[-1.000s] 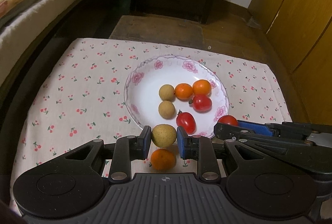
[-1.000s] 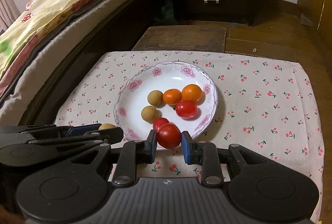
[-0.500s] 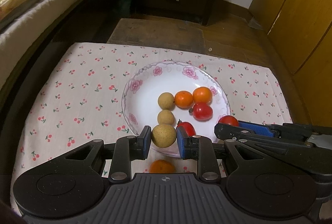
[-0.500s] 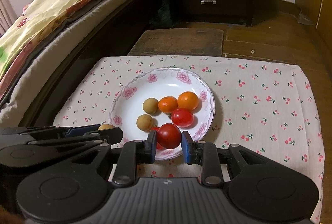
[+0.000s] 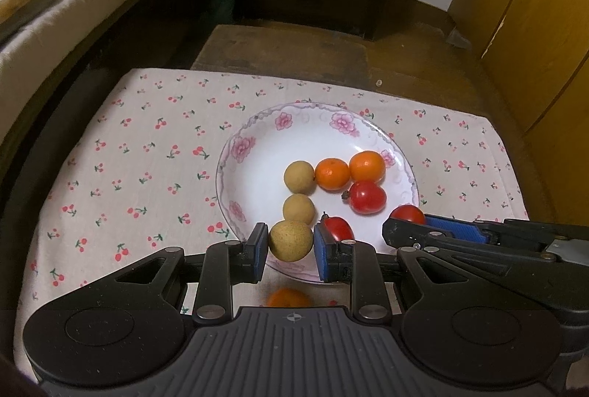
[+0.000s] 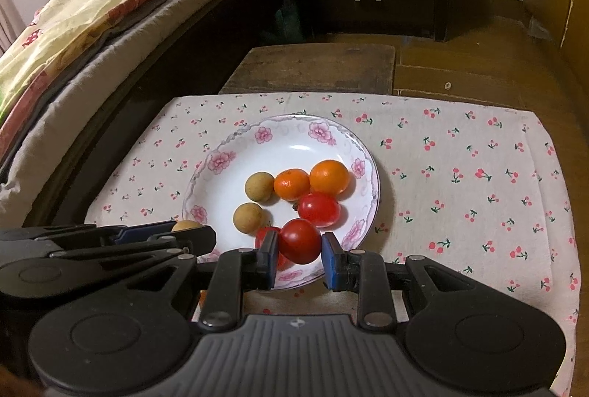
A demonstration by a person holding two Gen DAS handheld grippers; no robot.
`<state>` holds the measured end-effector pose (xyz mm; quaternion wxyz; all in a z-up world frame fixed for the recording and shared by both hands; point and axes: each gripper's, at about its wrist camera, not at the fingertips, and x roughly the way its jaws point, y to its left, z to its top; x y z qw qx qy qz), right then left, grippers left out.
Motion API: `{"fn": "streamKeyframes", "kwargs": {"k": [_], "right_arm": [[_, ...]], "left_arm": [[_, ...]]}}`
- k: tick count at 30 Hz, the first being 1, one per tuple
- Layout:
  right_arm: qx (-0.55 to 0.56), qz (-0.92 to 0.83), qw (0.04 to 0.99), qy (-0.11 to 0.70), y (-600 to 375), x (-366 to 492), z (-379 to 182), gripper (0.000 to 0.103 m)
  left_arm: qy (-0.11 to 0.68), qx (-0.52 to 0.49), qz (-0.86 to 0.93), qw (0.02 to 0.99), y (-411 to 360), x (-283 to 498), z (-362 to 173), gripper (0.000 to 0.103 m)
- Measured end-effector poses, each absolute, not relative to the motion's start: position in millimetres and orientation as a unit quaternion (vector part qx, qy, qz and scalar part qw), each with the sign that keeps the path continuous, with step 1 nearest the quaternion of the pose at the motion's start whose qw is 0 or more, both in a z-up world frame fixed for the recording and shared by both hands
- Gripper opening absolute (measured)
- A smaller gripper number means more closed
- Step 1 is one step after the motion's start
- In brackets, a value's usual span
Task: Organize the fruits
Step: 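Open both tools to drop the tan fruit and tomato into the bowl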
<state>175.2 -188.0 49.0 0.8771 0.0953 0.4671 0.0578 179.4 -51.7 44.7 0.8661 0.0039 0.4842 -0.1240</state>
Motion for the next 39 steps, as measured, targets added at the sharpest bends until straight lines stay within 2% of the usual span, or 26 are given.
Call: {"fn": "streamKeyframes", "kwargs": {"k": [39], "right_arm": [[0.093, 0.051, 0.874, 0.475, -186, 180, 34, 0.029]], "left_arm": [[0.499, 0.002, -0.119, 0.859, -52, 185, 28, 0.034]]}}
